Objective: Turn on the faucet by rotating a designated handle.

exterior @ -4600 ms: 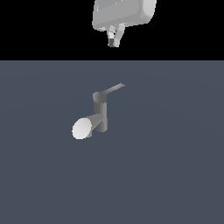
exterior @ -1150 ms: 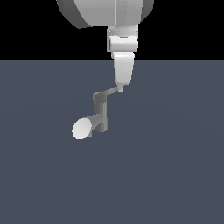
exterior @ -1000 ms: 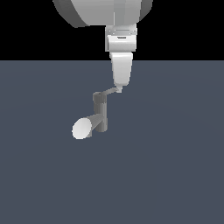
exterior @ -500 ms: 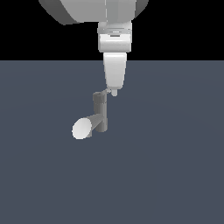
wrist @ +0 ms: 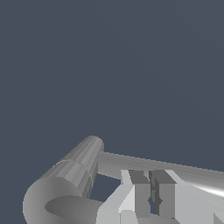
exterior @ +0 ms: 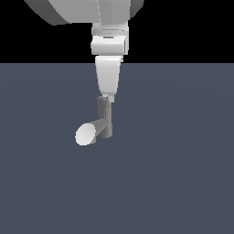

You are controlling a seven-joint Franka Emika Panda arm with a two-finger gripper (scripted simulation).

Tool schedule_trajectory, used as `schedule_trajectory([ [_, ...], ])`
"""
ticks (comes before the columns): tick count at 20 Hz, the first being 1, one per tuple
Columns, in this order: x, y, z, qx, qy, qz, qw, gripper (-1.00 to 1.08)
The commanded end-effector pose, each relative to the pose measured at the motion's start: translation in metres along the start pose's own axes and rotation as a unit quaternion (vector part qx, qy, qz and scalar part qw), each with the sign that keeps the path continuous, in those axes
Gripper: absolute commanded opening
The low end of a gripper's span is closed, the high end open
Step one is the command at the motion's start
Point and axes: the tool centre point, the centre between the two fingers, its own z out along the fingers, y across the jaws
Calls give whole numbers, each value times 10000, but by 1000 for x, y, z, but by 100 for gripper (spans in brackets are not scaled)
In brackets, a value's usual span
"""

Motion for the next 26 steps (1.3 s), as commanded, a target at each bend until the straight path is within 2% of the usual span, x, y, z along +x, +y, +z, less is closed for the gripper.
schedule_trajectory([
  [1, -29, 9, 8, -93, -6, -145, 9999, -100],
  [6, -59, 17, 13, -163, 6, -163, 9997, -100],
  [7, -59, 17, 13, -163, 6, -163, 9997, -100],
  [8, -31, 3, 0, -8, -26, 85, 10000, -100],
  [26, -109, -26, 14, -155, 3, -143, 9998, -100],
])
